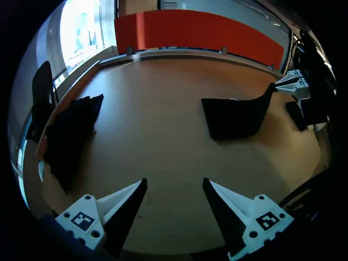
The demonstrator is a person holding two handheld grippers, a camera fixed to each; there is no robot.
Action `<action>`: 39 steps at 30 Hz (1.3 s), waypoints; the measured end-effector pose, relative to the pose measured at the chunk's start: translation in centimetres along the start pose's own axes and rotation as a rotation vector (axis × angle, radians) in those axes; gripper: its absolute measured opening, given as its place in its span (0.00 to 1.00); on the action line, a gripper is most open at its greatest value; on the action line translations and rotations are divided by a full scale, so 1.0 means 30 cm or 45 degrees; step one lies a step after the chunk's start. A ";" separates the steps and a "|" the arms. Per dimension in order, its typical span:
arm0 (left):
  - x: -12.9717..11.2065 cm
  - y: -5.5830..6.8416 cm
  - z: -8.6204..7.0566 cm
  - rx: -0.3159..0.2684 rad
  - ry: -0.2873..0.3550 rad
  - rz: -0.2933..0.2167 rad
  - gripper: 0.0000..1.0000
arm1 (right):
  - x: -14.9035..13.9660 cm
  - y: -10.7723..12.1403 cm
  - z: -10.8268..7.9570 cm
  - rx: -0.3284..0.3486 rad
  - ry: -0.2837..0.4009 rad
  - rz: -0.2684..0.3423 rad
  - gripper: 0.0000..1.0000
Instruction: Fold towel
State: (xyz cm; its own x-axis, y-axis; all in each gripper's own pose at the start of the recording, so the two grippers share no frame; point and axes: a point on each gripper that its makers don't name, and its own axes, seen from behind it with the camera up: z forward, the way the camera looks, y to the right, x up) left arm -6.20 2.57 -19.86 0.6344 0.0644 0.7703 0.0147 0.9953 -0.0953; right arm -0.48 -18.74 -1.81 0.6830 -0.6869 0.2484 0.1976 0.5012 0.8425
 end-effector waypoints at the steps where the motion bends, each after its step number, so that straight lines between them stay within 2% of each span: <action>1: -0.002 0.001 -0.002 -0.001 0.000 -0.002 0.95 | 0.004 -0.004 0.006 0.008 -0.002 -0.006 0.03; 6: -0.012 0.004 -0.012 -0.003 0.000 -0.011 0.95 | 0.030 -0.024 0.042 0.051 -0.010 -0.037 0.03; 12: -0.025 0.004 -0.032 0.004 0.007 -0.040 0.95 | 0.079 -0.067 0.113 0.124 -0.016 -0.090 0.03; 23: -0.045 -0.030 -0.067 0.046 0.018 -0.111 0.95 | 0.161 -0.214 0.264 0.274 -0.031 -0.180 0.03; 28: -0.054 -0.045 -0.078 0.061 0.023 -0.134 0.95 | 0.163 -0.275 0.318 0.317 -0.051 -0.202 0.03; 33: -0.064 -0.052 -0.082 0.069 0.019 -0.148 0.95 | 0.145 -0.301 0.348 0.338 -0.075 -0.201 0.03; 39: -0.071 -0.053 -0.081 0.070 0.016 -0.152 0.95 | 0.141 -0.305 0.351 0.344 -0.080 -0.189 0.03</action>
State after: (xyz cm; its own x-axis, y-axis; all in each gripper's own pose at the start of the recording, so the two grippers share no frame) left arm -5.70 0.69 -22.89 0.6401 -0.0556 0.7663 0.0489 0.9983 0.0315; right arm -6.80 -31.78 -3.43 0.6144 -0.7773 0.1352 0.0921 0.2408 0.9662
